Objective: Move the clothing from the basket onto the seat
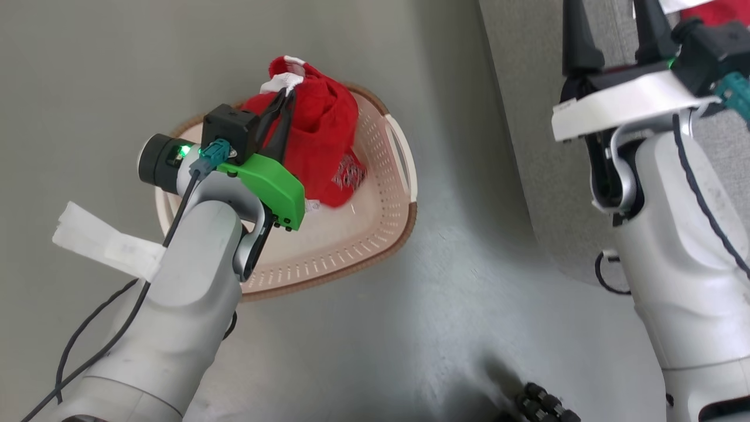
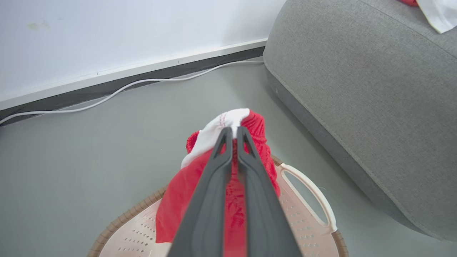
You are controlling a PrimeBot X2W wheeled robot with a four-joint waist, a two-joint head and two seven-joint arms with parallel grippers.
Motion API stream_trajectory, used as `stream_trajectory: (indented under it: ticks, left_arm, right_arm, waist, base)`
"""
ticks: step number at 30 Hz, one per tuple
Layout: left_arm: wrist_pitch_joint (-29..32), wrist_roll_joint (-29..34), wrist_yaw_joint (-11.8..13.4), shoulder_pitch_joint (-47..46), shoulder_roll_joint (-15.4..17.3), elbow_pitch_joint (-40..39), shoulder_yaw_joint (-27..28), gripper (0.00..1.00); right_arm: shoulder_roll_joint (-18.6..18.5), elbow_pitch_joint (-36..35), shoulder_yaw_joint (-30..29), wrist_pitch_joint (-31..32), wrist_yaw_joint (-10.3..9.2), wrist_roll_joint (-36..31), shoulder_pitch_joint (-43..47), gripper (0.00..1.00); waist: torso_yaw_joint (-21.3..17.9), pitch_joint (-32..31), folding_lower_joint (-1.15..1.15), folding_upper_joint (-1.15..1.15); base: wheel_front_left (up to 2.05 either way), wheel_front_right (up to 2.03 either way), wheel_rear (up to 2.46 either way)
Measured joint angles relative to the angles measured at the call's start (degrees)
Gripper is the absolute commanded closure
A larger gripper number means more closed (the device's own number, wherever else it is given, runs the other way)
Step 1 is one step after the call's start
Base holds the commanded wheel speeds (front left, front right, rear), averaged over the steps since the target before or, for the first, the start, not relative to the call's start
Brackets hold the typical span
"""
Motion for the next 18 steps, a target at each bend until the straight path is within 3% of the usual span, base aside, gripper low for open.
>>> stream_trajectory:
  ticks: [18]
  left_arm:
    - [-0.1,-0.4,1.0,5.0,1.8,-8.7,3.9,1.00]
  right_arm:
    - [0.2,4.1,-0.6,0.0,1.23,0.0,11.8,0.00]
  waist:
    - [5.5,-15.6,0.00,0.00]
  base:
    - [0.00,0.00,0.00]
